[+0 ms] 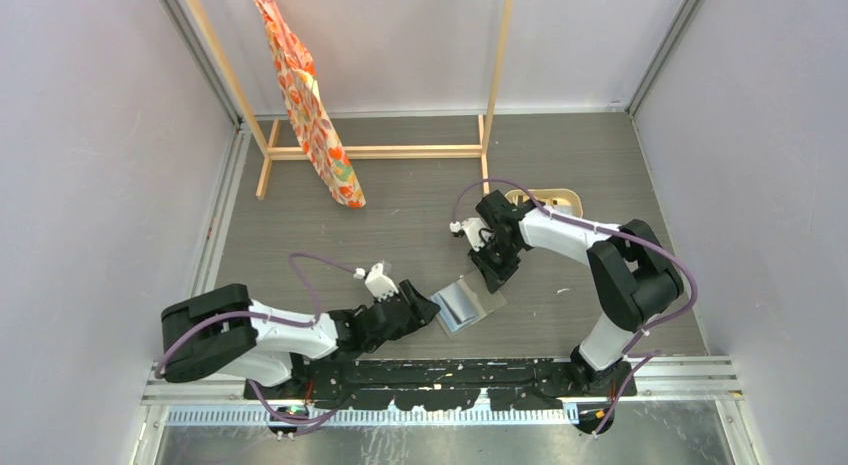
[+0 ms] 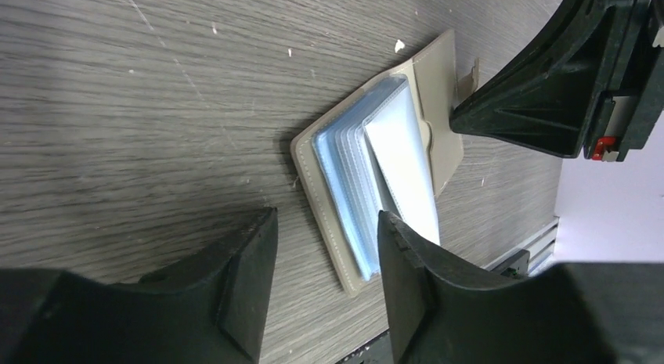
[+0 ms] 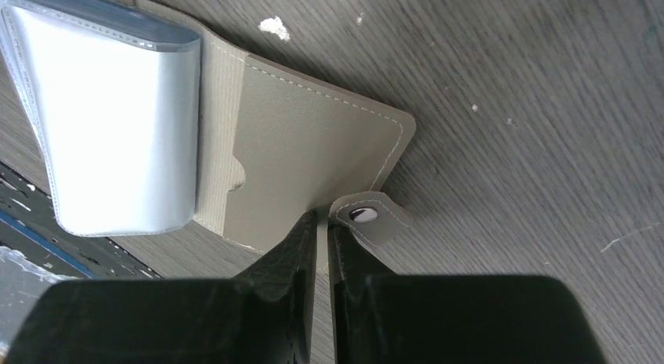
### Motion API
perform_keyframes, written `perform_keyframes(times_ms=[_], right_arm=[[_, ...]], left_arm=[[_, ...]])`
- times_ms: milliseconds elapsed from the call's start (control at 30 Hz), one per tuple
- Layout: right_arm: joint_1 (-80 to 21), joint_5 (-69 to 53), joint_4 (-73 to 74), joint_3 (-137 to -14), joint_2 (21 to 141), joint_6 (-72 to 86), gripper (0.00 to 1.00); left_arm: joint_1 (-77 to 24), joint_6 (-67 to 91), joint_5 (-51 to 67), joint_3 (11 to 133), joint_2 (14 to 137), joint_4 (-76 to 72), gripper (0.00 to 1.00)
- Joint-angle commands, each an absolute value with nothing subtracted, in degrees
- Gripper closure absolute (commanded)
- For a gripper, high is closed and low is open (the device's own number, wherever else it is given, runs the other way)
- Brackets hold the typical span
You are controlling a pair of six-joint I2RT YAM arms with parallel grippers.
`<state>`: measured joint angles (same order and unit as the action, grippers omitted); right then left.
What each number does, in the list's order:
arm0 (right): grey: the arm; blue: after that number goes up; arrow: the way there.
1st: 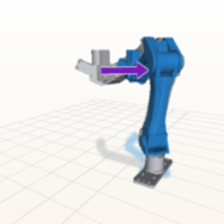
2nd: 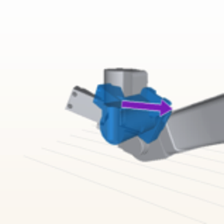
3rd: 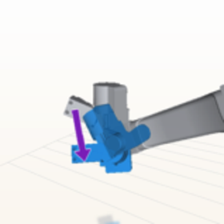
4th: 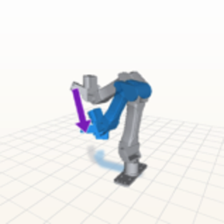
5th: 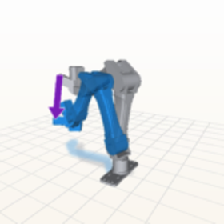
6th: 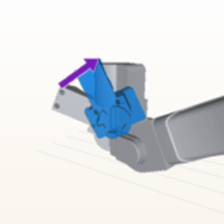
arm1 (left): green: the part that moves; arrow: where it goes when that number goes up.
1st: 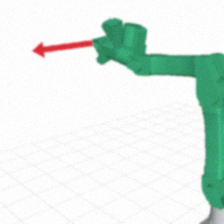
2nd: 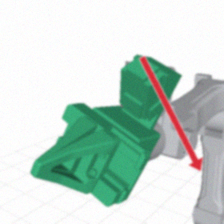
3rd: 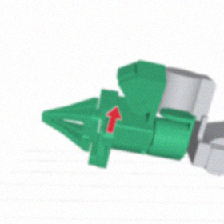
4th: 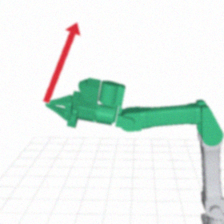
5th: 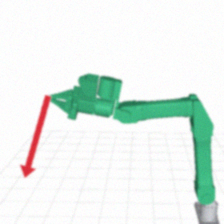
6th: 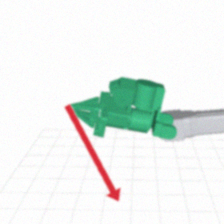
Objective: Put the credit cards into the card holder
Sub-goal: Open the card holder at the center of the board.
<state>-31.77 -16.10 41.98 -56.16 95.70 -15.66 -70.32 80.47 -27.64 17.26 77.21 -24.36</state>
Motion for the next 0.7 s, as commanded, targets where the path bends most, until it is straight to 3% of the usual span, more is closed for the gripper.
perform_keyframes(times_ms=[0,200,400,667], right_arm=[[-32.0,-13.5,42.5,-58.3,97.1,-15.1,0.84],[-32.4,-13.5,43.3,-58.7,98.9,-15.2,0.84],[-32.6,-13.8,43.8,-58.9,99.8,-15.3,0.84],[-32.8,-14.4,44.1,-59.0,99.8,-15.3,0.84]], left_arm=[[-70.1,81.4,-29.8,17.1,72.9,-16.4,0.46],[-70.0,82.2,-28.8,15.1,75.1,-23.0,0.43],[-70.0,83.7,-27.2,15.5,81.0,-29.8,0.56],[-70.0,85.1,-26.0,14.8,88.9,-42.0,0.61]])
